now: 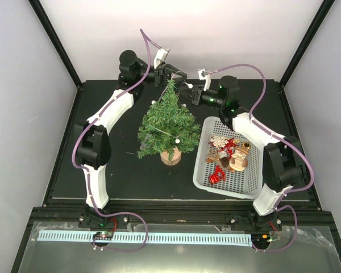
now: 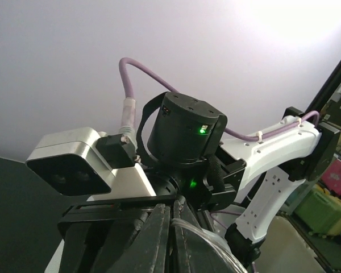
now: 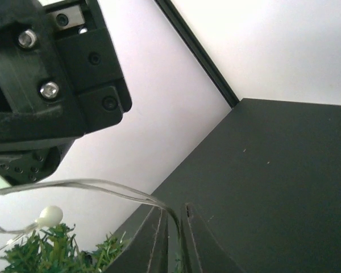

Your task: Decorate the small christmas tree

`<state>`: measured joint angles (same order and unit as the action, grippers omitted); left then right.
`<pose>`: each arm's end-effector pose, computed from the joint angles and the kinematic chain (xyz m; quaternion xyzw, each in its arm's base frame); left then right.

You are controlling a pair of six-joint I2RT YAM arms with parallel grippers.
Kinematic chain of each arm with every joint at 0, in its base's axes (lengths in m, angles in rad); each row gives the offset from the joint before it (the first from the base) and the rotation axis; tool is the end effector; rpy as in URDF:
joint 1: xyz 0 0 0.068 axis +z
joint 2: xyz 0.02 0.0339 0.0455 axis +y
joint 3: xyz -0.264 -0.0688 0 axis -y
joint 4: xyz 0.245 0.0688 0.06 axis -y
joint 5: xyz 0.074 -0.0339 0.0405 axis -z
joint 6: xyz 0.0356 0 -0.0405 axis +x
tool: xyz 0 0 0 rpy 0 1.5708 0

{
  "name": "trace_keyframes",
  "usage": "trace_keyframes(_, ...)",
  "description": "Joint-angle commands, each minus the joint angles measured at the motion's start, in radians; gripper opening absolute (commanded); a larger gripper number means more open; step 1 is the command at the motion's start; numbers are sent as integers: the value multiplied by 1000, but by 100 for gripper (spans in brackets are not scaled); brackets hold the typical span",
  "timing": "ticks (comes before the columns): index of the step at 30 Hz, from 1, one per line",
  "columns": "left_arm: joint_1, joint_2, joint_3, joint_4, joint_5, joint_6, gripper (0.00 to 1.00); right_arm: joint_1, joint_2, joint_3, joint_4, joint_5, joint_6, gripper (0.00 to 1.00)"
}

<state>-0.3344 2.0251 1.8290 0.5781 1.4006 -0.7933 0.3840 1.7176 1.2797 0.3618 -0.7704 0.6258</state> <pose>0.4250 -0.1848 0.3917 0.4225 0.5384 -0.6436 0.3426 0.3664 0.1748 0.3175 -0.1715 0.7056 0.5459 0.4180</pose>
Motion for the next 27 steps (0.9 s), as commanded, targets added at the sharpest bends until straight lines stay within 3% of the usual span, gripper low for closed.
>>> trace_keyframes(1, -3, -1, 3, 71, 32, -34, 4, 3, -8, -25, 111, -12, 40, 3)
trace_keyframes(4, 5, -4, 0, 70, 26, -27, 8, 3, -47, -51, 78, 22, 8, 1)
trace_keyframes(11, 38, -6, 13, -47, -15, 88, 40, 0, -149, -46, -87, 131, -105, 1)
trace_keyframes(15, 61, -12, 45, -266, -63, 266, 46, -4, -214, -33, -184, 225, -166, 1)
trace_keyframes(20, 98, -33, 55, -449, -153, 418, 77, -10, -294, -17, -318, 328, -235, 1)
trace_keyframes(27, 171, -110, 41, -689, -329, 631, 94, -10, -417, -31, -427, 424, -290, 1)
